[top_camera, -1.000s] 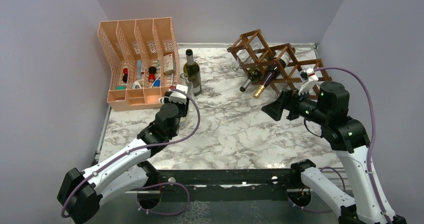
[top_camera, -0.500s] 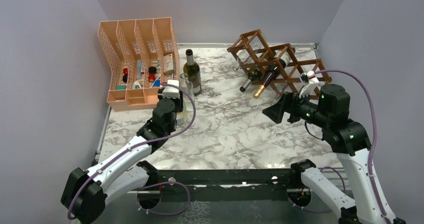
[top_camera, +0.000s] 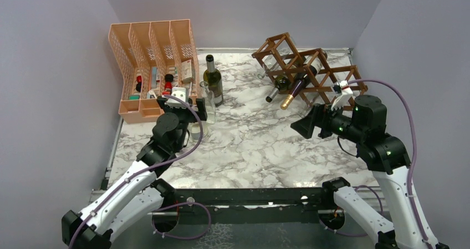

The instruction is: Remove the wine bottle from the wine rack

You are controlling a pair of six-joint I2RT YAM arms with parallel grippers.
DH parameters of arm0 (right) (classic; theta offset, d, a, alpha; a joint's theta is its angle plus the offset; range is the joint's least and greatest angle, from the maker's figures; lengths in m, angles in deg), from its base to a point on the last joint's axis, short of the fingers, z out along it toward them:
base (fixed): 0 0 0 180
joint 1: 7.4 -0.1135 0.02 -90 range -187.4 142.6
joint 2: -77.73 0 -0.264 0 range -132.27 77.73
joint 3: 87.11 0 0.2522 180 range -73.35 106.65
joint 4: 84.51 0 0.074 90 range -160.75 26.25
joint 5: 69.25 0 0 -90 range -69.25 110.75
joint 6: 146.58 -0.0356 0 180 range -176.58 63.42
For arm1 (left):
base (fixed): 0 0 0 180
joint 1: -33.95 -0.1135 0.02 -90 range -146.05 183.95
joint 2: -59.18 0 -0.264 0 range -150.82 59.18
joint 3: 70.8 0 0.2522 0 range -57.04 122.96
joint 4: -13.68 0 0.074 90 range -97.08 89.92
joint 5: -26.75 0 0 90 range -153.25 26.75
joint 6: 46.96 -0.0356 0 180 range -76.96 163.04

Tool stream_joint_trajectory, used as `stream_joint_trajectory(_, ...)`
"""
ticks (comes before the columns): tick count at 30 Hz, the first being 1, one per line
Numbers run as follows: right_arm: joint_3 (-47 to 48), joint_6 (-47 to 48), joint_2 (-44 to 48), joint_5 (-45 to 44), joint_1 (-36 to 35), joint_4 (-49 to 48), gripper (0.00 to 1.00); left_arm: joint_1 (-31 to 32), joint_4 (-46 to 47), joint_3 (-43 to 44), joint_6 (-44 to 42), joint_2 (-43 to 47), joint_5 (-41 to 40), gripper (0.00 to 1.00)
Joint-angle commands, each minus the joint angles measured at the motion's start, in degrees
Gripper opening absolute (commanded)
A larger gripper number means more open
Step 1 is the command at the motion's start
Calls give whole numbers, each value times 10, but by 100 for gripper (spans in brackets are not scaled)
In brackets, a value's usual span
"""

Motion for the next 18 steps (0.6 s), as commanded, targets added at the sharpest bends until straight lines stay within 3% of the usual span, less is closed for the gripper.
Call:
stream_joint_trajectory(1, -12, -2, 4, 4, -2, -2, 100, -2, -85, 58, 42, 53, 112, 99)
stream_joint_trajectory(4, -23, -3, 2, 1, -3, -2, 100, -2, -105, 96, 72, 83, 161, 98)
stream_joint_trajectory(10, -36, -17, -12, -4, -3, -12, 100, -2, 8, 127, 69, 92, 337, 95)
stream_joint_trajectory(15, -37, -49, -32, -41, -3, -29, 100, -1, 108, 159, 69, -13, 484, 91)
stream_joint_trajectory(18, -46, -70, -49, -92, -3, -46, 100, 16, 162, 193, 91, -98, 531, 89)
